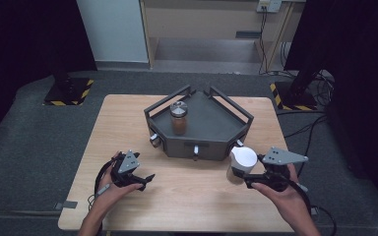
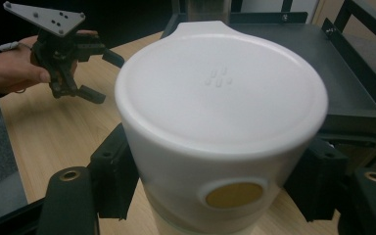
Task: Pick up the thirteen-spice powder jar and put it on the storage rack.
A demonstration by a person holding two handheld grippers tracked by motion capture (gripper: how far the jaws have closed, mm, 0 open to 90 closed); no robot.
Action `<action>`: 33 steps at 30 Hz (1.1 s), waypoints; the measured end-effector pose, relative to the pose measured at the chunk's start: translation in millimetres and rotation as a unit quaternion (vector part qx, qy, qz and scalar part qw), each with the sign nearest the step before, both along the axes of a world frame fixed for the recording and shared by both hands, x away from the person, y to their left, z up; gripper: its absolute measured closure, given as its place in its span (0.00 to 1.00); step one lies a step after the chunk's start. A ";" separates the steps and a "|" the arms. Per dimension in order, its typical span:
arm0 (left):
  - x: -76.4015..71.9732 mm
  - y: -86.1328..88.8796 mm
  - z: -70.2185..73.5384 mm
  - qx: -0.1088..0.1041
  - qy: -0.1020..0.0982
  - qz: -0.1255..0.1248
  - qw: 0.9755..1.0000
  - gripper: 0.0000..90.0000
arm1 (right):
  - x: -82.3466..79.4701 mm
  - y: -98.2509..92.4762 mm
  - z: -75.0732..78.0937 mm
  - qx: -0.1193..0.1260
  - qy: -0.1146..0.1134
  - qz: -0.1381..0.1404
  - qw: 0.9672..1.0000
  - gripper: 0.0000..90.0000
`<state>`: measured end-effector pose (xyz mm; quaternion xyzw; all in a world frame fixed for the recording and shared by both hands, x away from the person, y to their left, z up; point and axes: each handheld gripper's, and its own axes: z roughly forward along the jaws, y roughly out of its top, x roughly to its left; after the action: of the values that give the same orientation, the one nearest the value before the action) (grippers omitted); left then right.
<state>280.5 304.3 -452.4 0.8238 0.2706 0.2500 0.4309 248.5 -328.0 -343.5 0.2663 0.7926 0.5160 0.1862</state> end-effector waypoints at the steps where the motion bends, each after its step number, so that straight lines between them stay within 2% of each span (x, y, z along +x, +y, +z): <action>1: 0.0 0.3 -0.1 0.000 0.000 0.000 1.000 0.02 | 0.6 0.4 2.0 0.000 0.000 0.001 1.000 0.35; 22: 1.3 0.1 -1.0 -0.001 0.004 -0.003 1.000 0.02 | 17.4 10.7 47.3 -0.001 -0.018 0.003 1.000 0.35; 33: 1.3 0.0 -0.6 0.000 0.003 -0.004 1.000 0.02 | 38.5 22.1 59.8 0.010 -0.025 0.002 1.000 0.35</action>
<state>281.7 304.3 -453.0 0.8258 0.2684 0.2454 0.4311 287.0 -305.8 -283.6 0.2534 0.7827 0.5311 0.2026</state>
